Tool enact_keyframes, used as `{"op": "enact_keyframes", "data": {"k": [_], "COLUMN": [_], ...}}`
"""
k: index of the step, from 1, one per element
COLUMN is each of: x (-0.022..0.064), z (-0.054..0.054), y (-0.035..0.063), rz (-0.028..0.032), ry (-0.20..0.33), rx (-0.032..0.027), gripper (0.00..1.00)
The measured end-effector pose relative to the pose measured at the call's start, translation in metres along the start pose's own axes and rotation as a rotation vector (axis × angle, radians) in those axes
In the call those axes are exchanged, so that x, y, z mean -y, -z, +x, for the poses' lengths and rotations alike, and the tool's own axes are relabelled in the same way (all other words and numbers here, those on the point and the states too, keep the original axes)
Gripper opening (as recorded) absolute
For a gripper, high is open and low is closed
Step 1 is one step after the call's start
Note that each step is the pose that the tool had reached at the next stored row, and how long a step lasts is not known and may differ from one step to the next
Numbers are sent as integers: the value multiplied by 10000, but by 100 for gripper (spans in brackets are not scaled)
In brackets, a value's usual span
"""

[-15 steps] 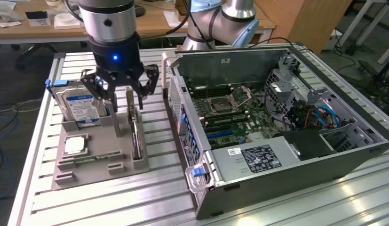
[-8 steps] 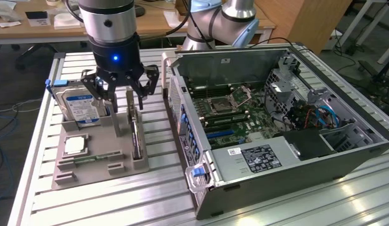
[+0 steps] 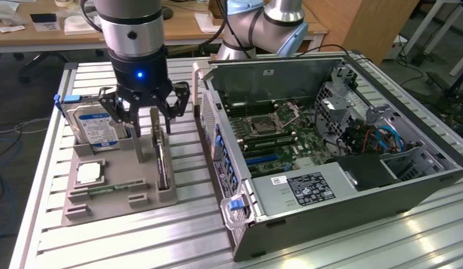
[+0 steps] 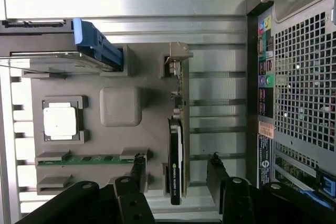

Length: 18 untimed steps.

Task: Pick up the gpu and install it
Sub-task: 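Pick up the gpu and move the gpu toward the slot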

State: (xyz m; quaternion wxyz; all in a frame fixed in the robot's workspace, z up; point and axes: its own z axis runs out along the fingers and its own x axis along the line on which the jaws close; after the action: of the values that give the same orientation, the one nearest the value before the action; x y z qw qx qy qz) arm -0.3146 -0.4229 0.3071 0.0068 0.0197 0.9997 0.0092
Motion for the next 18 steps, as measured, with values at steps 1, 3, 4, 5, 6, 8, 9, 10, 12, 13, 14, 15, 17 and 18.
{"op": "enact_keyframes", "data": {"k": [1, 3, 4, 5, 6, 8, 9, 10, 12, 13, 14, 15, 17, 18], "x": [1, 5, 8, 9, 10, 11, 12, 12, 13, 13, 14, 14, 14, 15], "z": [-1, -4, -4, -3, -3, -3, -3, -3, -4, -4, -4, -4, -3, -3], "y": [-18, -54, -72, -90, -108, -145, -163, -180, -217, -236, -254, -272, -308, -326], "rz": [1, 0, -1, -1, -2, -5, -6, -5, -6, -5, -5, -6, -6, -5], "ry": [18, 65, 121, 205, 315, 570, 636, 658, 663, 666, 668, 670, 672, 675], "rx": [-8, -22, -31, -40, -50, -65, -68, -72, -77, -82, -84, -84, -86, -86], "gripper": [59, 59, 59, 59, 59, 59, 59, 59, 59, 59, 59, 59, 59, 59]}}
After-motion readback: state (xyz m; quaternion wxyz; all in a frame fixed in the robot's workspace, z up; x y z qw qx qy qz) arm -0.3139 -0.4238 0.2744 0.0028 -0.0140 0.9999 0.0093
